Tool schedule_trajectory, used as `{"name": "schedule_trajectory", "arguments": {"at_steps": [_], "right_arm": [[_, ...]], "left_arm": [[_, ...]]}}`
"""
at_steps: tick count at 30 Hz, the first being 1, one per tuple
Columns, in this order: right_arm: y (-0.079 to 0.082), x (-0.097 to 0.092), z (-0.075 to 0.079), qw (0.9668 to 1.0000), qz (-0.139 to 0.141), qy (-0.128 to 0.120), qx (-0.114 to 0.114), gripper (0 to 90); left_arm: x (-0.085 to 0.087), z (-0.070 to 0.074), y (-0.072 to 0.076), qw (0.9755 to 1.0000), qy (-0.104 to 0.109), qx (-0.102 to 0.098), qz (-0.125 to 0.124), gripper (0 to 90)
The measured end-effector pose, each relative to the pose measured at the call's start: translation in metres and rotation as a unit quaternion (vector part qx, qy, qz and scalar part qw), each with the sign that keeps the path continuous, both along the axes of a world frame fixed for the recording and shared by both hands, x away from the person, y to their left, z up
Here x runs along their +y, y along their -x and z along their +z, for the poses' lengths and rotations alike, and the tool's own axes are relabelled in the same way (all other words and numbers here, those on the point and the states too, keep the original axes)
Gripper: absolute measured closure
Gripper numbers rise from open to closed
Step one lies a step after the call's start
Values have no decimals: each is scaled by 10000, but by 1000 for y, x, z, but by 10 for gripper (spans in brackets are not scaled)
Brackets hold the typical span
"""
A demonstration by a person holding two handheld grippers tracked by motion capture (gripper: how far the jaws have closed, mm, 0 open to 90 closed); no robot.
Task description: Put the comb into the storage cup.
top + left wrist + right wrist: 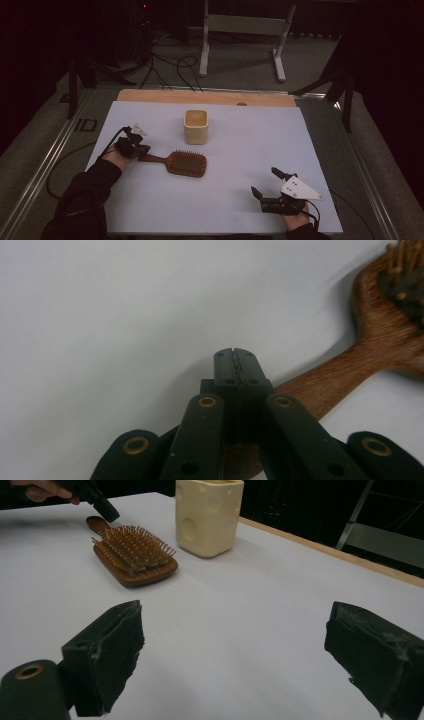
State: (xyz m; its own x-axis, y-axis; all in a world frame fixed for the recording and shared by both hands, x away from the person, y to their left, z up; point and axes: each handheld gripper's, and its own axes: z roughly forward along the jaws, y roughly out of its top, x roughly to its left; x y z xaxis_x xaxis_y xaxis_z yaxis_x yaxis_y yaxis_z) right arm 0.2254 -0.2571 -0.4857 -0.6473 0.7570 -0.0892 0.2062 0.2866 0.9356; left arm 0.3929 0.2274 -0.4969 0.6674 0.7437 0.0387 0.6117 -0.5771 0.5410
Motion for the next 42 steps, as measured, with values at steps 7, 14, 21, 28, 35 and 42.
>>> {"name": "schedule_trajectory", "arguments": {"at_steps": [7, 14, 21, 28, 35, 42], "right_arm": [[0, -1, 0, 10000, -10, -4, 11, 86], [0, -1, 0, 10000, -17, -6, 8, 85], [1, 0, 1, 10000, -9, -14, 11, 85], [1, 0, 1, 10000, -2, -11, 15, 86], [1, 0, 1, 10000, -6, 1, 13, 86], [1, 0, 1, 10000, -5, -15, 17, 86]], "left_arm": [[-1, -2, 1, 9998, -91, 150, -64, 900], [-1, -4, 13, 9990, -182, 329, -225, 900], [2, -4, 32, 9987, -126, 379, -328, 900], [-1, 1, 50, 9973, -126, 494, -524, 900], [-5, 3, 60, 9957, -131, 634, -664, 900], [-7, 5, 68, 9942, -87, 730, -784, 900]]}}
